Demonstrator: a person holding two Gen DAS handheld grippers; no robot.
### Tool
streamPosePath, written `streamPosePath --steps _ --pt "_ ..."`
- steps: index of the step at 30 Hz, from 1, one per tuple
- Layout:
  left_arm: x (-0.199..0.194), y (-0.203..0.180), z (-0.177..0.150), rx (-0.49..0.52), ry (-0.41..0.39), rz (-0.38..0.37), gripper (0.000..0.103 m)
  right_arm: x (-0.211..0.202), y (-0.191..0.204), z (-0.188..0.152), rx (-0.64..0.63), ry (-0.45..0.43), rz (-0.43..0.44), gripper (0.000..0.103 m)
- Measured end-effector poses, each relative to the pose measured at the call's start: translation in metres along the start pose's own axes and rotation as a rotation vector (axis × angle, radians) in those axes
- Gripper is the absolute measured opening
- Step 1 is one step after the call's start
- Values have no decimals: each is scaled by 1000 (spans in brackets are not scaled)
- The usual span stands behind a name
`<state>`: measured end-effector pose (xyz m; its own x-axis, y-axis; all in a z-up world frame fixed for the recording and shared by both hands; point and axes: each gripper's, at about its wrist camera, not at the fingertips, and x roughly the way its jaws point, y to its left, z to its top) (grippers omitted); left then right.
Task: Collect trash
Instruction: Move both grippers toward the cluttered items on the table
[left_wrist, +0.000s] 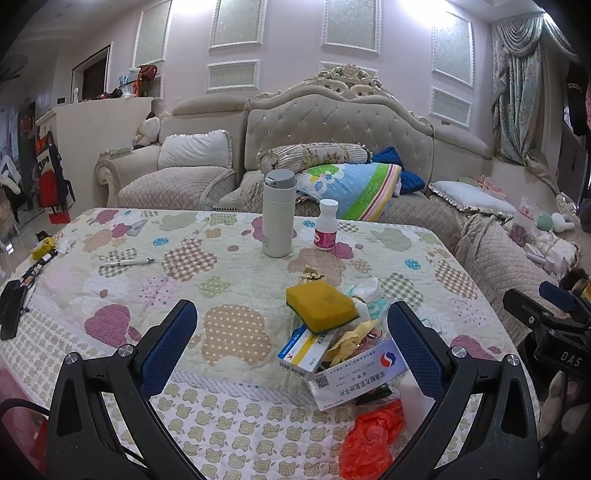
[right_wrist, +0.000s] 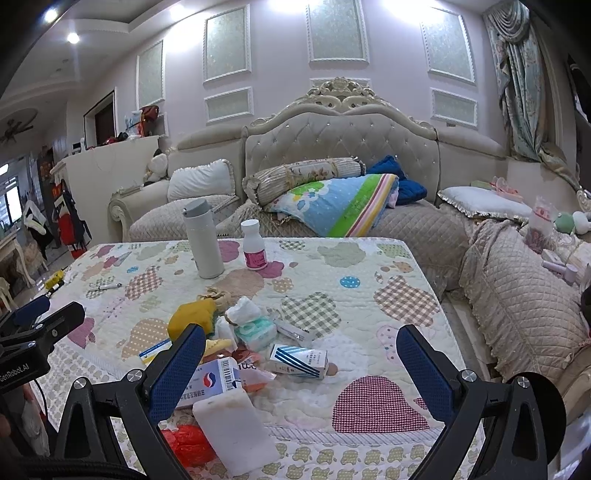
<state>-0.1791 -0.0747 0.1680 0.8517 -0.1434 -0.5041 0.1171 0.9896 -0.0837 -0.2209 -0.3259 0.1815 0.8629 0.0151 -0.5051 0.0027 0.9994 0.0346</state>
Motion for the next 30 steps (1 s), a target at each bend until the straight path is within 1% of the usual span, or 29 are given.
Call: streamPosePath --steps 4,18,30 --pt "2 -1 1 0 2 0 103 12 -4 2 5 6 -9 103" --pt "4 -3 0 4 3 3 103 16 -4 2 19 17 0 103" --pt "14 -6 -3 0 26 -10 103 20 -7 0 4 17 -14 103"
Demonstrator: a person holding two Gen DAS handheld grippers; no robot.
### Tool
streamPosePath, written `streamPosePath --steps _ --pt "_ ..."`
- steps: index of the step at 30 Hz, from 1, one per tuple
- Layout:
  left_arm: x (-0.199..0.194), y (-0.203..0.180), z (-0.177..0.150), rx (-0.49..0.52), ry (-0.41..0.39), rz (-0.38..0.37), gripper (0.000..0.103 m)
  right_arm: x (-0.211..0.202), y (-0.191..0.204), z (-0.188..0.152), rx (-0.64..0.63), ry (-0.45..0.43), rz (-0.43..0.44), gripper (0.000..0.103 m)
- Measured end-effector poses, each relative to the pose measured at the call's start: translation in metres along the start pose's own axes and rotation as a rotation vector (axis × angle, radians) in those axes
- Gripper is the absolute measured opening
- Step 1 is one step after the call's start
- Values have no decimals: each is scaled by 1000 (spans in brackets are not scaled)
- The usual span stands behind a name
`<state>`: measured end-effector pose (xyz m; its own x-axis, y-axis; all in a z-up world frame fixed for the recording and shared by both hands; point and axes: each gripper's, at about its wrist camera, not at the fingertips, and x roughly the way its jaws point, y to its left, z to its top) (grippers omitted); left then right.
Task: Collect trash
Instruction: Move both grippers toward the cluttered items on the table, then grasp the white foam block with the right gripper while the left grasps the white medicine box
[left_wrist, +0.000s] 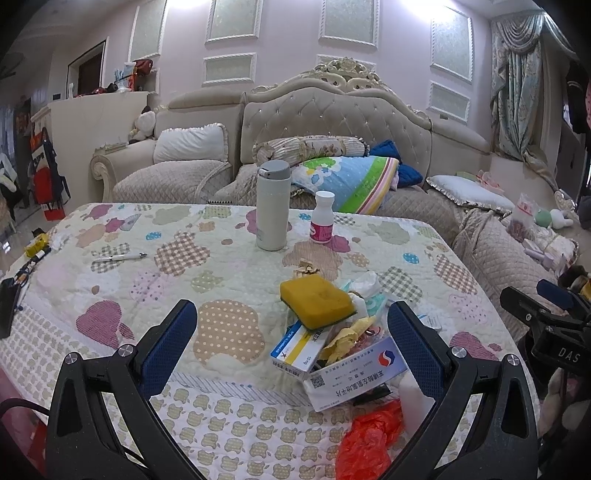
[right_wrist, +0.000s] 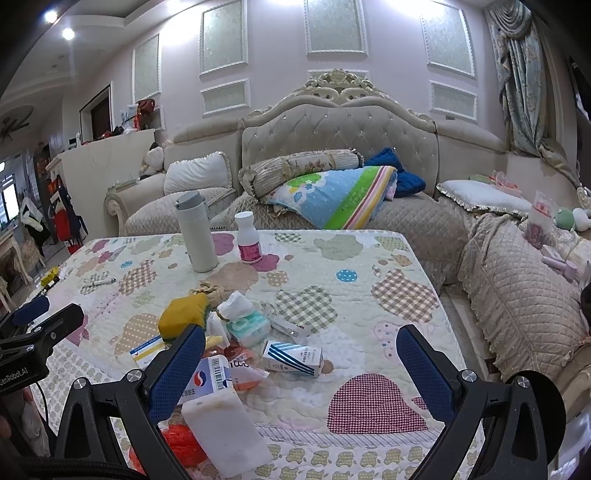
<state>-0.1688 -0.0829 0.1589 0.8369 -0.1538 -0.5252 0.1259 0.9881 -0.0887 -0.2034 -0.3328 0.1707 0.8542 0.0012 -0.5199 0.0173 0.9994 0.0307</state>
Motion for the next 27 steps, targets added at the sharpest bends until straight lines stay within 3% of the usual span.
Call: streamPosePath --steps 16,27 --pt "8 2 -1 -3 25 1 103 8 -9 -2 76 52 42 103" --pt "20 6 -5 -5 54 11 103 19 -12 -8 39 91 26 103"
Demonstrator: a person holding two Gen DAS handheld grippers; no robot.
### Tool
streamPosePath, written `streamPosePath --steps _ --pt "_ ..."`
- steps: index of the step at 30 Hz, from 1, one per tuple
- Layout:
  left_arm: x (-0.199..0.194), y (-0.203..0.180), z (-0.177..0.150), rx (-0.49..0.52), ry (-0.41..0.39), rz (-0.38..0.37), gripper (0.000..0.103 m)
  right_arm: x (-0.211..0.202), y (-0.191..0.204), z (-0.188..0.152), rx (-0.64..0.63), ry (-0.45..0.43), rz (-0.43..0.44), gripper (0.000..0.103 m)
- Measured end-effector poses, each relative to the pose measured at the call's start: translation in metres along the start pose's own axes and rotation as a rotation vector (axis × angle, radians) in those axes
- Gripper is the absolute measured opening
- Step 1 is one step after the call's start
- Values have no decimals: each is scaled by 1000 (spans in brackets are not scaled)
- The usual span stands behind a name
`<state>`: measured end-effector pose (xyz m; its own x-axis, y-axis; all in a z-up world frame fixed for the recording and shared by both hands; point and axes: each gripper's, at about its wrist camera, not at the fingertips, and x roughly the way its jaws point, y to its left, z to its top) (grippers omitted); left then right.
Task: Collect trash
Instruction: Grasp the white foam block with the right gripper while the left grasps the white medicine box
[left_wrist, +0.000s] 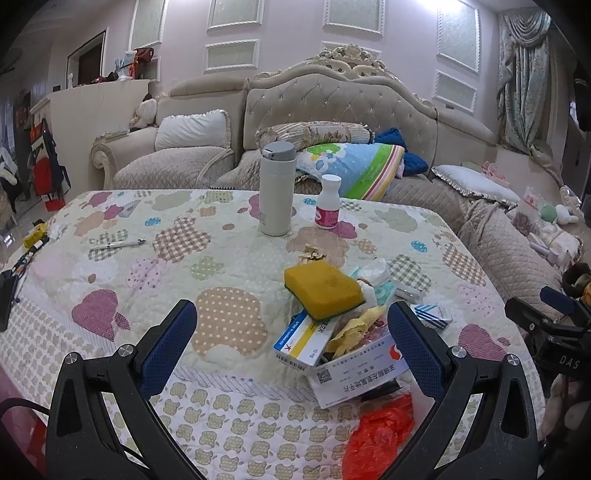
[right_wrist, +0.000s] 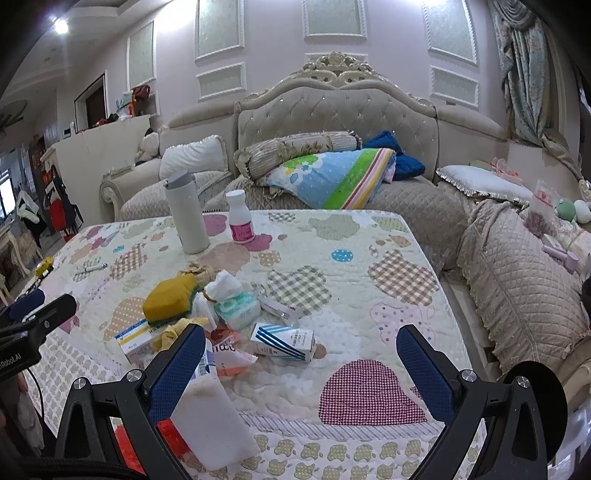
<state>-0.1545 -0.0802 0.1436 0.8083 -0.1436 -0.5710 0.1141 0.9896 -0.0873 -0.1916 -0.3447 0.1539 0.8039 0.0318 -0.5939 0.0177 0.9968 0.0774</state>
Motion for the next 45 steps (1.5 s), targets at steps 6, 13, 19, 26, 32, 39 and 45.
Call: streamPosePath --steps 6,13,19,26,32,39,45 --pt "9 6 -4 -1 27 9 103 11 -2 -7 -8 37 -2 103" --pt "17 17 -10 15 62 22 103 25 -4 -16 -33 133 15 103" --pt "27 29 -18 37 113 5 103 38 -9 -27 -29 201 60 103" --pt "44 29 -25 51 158 -2 103 40 8 -44 -56 276 216 103" --pt "52 17 -28 96 185 -43 103 52 34 -58 -114 327 301 103" --pt "59 4 -29 108 218 -131 103 74 33 -68 -71 401 354 59" --pt "73 -27 -33 219 274 -244 103 68 9 -56 -30 361 305 58"
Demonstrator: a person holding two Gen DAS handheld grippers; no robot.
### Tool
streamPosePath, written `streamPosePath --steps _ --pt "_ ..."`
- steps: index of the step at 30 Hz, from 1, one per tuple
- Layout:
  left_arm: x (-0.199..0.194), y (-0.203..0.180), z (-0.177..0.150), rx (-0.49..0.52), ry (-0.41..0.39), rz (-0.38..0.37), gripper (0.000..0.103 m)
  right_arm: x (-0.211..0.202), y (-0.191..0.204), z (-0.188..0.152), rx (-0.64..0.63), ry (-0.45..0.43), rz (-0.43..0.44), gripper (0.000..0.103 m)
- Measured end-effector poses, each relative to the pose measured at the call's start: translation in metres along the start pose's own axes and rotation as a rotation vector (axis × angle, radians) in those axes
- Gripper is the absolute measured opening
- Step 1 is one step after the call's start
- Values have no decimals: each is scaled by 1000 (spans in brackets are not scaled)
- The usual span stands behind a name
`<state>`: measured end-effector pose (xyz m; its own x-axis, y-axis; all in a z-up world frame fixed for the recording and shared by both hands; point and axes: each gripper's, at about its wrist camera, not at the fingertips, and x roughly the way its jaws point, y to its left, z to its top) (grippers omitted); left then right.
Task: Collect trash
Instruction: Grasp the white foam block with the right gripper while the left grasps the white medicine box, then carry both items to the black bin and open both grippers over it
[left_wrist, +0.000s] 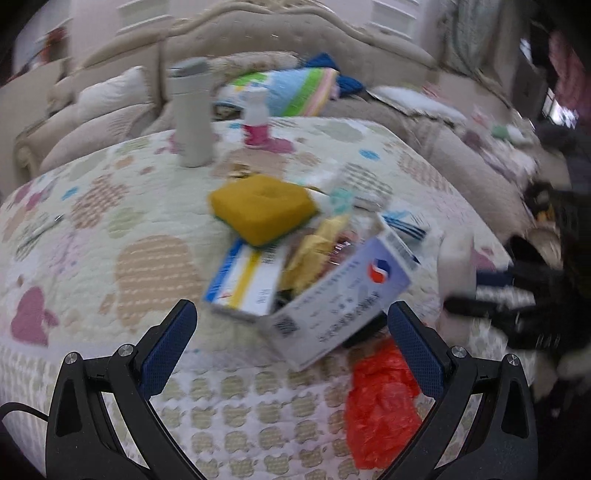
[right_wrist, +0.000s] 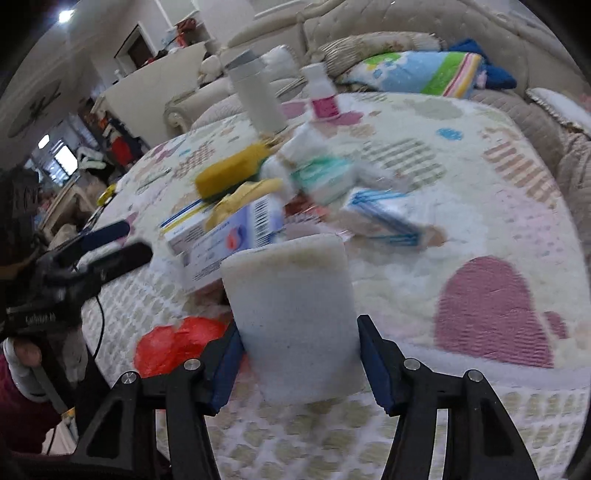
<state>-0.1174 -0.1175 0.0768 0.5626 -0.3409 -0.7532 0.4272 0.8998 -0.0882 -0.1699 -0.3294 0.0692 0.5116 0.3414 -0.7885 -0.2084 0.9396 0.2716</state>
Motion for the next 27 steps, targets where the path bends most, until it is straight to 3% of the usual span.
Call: streamPosePath --steps 6,8,10,11,12,17,20,27 --pt "29 -29 11 177 56 -24 101 -17 -26 4 54 -20 -54 58" --pt "39 -33 12 215 90 -23 84 -20 -31 3 63 -22 -56 58" --pt "49 -35 15 239 121 -26 73 -23 -34 2 70 -25 -55 58" --pt "53 -35 16 239 140 -41 61 -23 -35 2 72 -27 -55 58" --pt "58 -35 18 236 164 -59 59 -24 -36 2 74 -28 -55 58" --pt "54 -35 23 231 181 -93 51 -25 -41 3 85 -39 -55 58" --pt "38 -33 34 190 174 -160 51 -31 -44 4 86 -52 -55 58" --pt "8 -63 62 201 154 -254 51 -52 -62 5 113 -101 -68 58"
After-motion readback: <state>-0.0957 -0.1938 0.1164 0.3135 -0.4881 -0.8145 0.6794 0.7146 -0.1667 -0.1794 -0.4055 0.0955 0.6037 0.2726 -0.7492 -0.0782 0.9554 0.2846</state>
